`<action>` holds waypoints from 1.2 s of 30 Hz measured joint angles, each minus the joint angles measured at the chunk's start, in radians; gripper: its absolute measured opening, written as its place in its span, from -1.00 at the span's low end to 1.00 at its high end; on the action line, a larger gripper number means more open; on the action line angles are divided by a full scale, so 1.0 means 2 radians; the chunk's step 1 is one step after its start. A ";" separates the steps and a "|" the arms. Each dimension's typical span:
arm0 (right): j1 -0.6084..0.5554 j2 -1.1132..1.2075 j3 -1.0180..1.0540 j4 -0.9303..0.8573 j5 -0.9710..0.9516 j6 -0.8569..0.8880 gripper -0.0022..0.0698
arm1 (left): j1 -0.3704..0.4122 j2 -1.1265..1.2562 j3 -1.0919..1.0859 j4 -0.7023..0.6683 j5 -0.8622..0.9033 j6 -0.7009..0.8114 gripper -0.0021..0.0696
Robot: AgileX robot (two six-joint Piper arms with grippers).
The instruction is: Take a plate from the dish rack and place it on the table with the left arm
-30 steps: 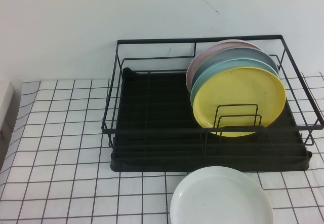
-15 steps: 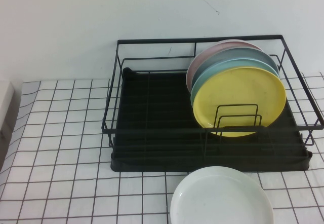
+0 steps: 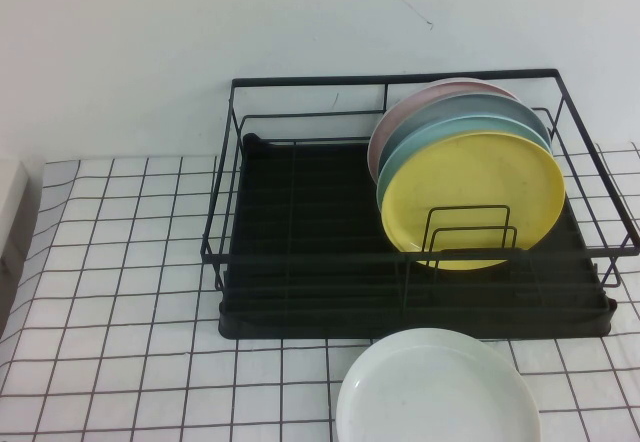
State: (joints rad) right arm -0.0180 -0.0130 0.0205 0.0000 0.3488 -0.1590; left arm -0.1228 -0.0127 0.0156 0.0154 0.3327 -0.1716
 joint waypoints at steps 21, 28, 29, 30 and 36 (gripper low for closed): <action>0.000 0.000 0.000 0.000 0.000 0.000 -0.95 | 0.000 0.000 0.003 0.027 -0.094 0.001 -0.95; 0.000 0.000 0.000 0.000 0.000 0.000 -0.95 | 0.000 0.000 0.003 0.080 -0.297 0.042 -0.95; 0.000 0.000 0.000 0.000 0.000 0.000 -0.95 | 0.000 0.000 0.003 0.083 -0.319 0.042 -0.95; 0.000 0.000 0.000 0.000 0.000 0.000 -0.95 | 0.000 0.000 0.003 0.087 -0.335 0.042 -0.95; 0.000 0.000 0.000 0.000 0.000 0.000 -0.95 | 0.000 0.000 0.003 0.066 -0.376 0.031 -0.95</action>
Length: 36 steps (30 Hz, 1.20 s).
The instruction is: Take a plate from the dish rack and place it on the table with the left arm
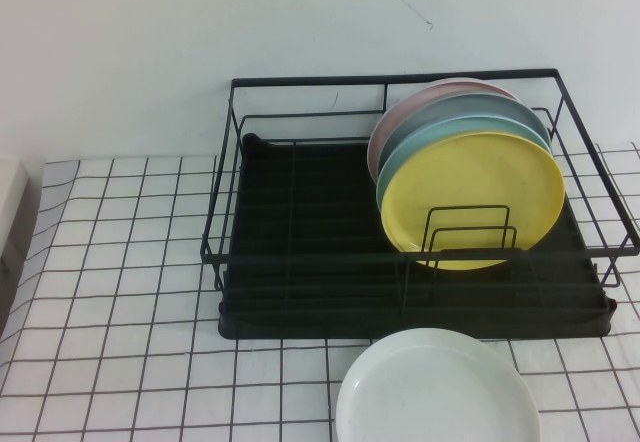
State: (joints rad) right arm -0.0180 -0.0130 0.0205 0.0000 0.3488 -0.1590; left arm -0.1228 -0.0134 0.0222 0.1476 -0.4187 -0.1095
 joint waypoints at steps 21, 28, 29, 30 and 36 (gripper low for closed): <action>0.000 0.000 0.000 0.000 0.000 0.000 -0.95 | -0.010 0.309 -0.297 -0.329 0.475 0.254 -0.95; 0.000 0.000 0.000 0.000 0.000 0.000 -0.95 | -0.014 0.486 -0.415 -0.510 0.505 0.505 -0.95; 0.000 0.000 0.000 0.000 0.000 0.000 -0.95 | -0.014 0.510 -0.433 -0.531 0.513 0.533 -0.95; 0.000 0.000 0.000 0.000 0.000 0.000 -0.95 | -0.014 0.532 -0.451 -0.550 0.521 0.557 -0.95; 0.000 0.000 0.000 0.000 0.000 0.000 -0.95 | -0.038 0.645 -0.533 -0.610 0.515 0.671 -0.95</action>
State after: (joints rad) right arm -0.0180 -0.0130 0.0205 0.0000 0.3488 -0.1590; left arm -0.1996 1.2765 -1.0447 -1.0721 0.6105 1.2322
